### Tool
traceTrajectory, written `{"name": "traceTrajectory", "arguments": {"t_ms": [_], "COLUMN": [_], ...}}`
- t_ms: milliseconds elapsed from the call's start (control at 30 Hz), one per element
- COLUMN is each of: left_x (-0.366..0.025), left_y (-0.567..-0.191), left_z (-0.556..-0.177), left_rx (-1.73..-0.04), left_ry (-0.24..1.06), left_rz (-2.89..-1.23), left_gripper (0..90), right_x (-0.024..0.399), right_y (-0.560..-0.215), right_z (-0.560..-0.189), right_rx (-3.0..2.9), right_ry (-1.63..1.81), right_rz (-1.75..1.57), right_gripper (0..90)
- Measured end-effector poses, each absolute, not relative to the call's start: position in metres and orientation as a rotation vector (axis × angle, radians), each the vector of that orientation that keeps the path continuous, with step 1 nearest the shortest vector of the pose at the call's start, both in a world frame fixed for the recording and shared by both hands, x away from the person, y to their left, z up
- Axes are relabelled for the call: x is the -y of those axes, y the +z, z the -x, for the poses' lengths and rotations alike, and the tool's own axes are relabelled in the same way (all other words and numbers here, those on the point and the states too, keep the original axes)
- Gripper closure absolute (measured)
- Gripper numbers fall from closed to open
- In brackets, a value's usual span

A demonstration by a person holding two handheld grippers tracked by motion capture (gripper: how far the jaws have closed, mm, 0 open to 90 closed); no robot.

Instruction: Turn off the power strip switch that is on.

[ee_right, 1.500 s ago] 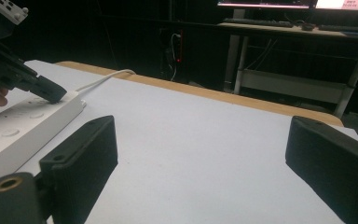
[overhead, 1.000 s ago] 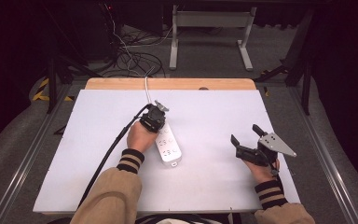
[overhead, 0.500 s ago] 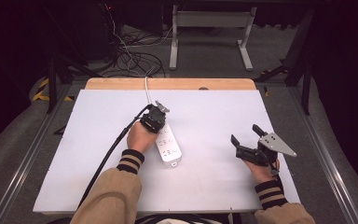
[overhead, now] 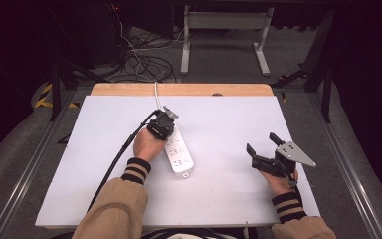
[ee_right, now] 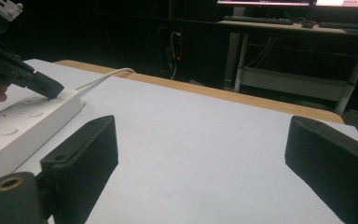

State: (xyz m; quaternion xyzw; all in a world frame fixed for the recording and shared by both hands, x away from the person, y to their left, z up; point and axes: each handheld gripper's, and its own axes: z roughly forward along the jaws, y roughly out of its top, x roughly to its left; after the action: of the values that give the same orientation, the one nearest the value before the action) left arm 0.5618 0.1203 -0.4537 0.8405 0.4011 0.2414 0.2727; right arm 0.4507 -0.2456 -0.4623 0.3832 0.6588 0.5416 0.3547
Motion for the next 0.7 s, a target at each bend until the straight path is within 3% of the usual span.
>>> {"name": "traceTrajectory", "arguments": {"t_ms": [200, 467, 533, 700], "left_x": [-0.124, -0.152, -0.167, -0.198], "left_y": [-0.455, -0.428, -0.410, -0.389], "left_z": [-0.563, -0.550, -0.535, -0.505], "left_rx": [-1.087, -1.075, -1.037, -0.961], "left_ry": [0.622, 0.677, 0.735, 0.816], "left_rz": [-2.223, -1.933, -1.798, -1.642], "left_gripper": [89.6, 89.7, 89.7, 89.7], "right_x": [0.246, 0.247, 0.247, 0.247], "right_y": [-0.463, -0.462, -0.462, -0.462], "right_z": [-0.451, -0.451, -0.450, -0.450], "right_rx": [-1.701, -1.700, -1.697, -1.693], "right_ry": [1.402, 1.395, 1.397, 1.397], "right_rz": [-0.993, -0.997, -0.993, -0.996], "right_gripper": [9.8, 9.8, 9.7, 9.8]}}
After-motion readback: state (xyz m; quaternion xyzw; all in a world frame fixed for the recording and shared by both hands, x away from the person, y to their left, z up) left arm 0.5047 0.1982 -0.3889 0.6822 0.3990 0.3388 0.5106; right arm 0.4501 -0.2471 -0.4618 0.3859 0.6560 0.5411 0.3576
